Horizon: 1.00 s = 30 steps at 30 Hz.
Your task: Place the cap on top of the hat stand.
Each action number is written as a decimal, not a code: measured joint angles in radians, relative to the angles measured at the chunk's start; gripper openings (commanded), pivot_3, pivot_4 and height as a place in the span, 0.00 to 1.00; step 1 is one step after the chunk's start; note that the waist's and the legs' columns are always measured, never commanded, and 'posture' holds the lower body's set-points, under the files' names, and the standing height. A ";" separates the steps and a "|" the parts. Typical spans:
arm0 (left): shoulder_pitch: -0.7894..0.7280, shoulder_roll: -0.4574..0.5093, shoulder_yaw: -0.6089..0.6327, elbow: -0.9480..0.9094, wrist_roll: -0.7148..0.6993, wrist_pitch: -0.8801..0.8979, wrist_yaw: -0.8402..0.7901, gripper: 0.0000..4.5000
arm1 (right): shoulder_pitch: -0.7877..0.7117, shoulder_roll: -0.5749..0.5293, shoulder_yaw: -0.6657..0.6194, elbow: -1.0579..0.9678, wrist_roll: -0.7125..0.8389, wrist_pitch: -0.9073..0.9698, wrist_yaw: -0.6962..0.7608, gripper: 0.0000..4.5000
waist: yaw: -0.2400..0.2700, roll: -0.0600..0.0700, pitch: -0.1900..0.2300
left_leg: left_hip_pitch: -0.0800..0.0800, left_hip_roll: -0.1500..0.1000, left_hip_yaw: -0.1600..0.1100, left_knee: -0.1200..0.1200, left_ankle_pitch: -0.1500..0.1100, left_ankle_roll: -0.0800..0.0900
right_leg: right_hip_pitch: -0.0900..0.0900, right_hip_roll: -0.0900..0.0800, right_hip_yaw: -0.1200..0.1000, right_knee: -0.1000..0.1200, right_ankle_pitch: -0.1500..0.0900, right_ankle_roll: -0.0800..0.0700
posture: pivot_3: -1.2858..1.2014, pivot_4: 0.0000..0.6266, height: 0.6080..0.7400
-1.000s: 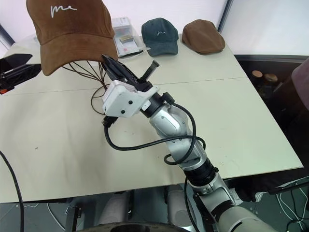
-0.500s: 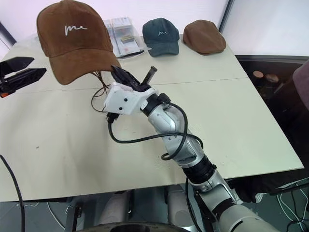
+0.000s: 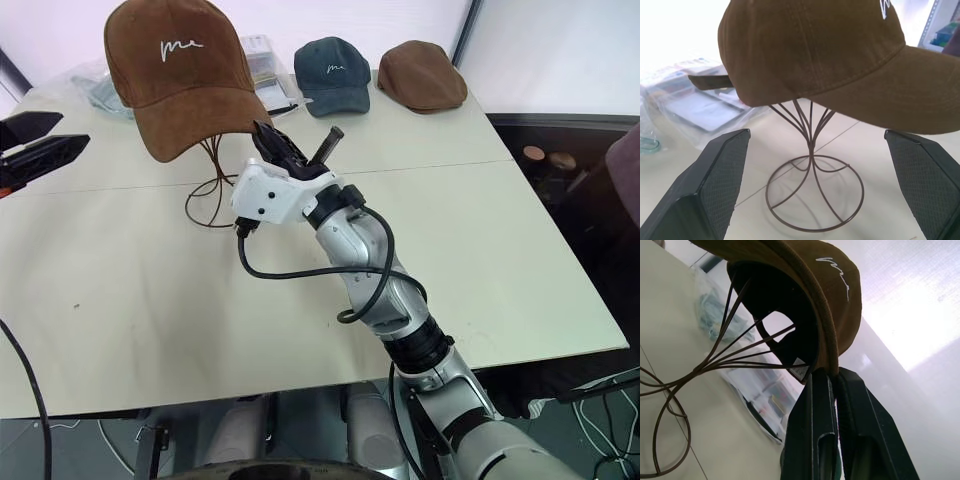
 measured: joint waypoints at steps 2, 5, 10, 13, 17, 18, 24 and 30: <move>0.000 -0.002 0.000 -0.012 -0.002 0.009 0.014 1.00 | 0.036 -0.017 0.002 -0.031 0.000 -0.009 0.008 0.01 | 0.002 0.000 0.000 | 0.000 0.000 0.000 0.000 0.000 0.000 | 0.000 0.000 0.000 0.000 0.000 0.000 | 0.52 0.24 1.00; -0.015 -0.011 -0.003 -0.014 -0.003 0.021 0.033 1.00 | 0.066 -0.038 0.001 -0.064 0.001 -0.021 0.021 0.01 | 0.001 0.000 0.000 | 0.000 0.000 0.000 0.001 0.000 0.000 | 0.000 0.000 0.000 0.000 0.000 0.000 | 0.52 0.24 1.00; -0.055 -0.017 -0.016 -0.009 0.000 0.024 0.035 1.00 | 0.085 -0.040 0.001 -0.086 0.001 -0.025 0.035 0.15 | -0.002 0.000 0.000 | 0.000 0.000 0.000 0.001 0.000 0.000 | 0.000 0.000 0.000 0.000 0.000 0.000 | 0.52 0.24 1.00; -0.058 -0.017 -0.020 0.005 0.005 0.022 0.028 1.00 | 0.096 -0.040 0.001 -0.099 0.009 -0.027 0.043 0.43 | -0.001 0.000 0.000 | 0.000 0.000 0.000 0.000 0.000 0.000 | 0.000 0.000 0.000 0.000 0.000 0.000 | 0.52 0.24 1.00; -0.056 -0.019 -0.021 0.010 0.011 0.022 0.028 1.00 | 0.112 -0.040 -0.001 -0.110 0.052 -0.041 0.070 0.87 | 0.000 0.000 0.000 | 0.000 0.000 0.000 0.000 0.000 0.000 | 0.000 0.000 0.000 -0.001 0.000 0.000 | 0.52 0.24 1.00; -0.053 -0.022 -0.021 0.005 0.011 0.022 0.029 1.00 | 0.118 -0.042 -0.001 -0.115 0.073 -0.045 0.083 0.87 | 0.000 0.000 0.000 | 0.000 0.000 0.000 0.000 0.000 0.000 | 0.000 0.000 0.000 0.000 0.000 0.000 | 0.52 0.24 1.00; -0.040 -0.043 -0.021 -0.043 0.005 0.032 0.056 1.00 | 0.124 -0.067 -0.013 -0.146 0.161 -0.086 0.135 0.87 | 0.000 0.000 0.000 | 0.000 0.000 0.000 0.001 0.000 0.000 | 0.000 0.000 0.000 0.000 0.000 0.000 | 0.52 0.24 1.00; -0.060 -0.044 -0.043 -0.035 0.005 0.032 0.068 1.00 | 0.124 -0.101 -0.056 -0.192 0.328 -0.101 0.231 0.87 | 0.001 0.000 0.000 | 0.000 0.000 0.000 0.001 0.000 0.000 | 0.001 0.000 0.000 0.000 0.000 0.000 | 0.52 0.24 1.00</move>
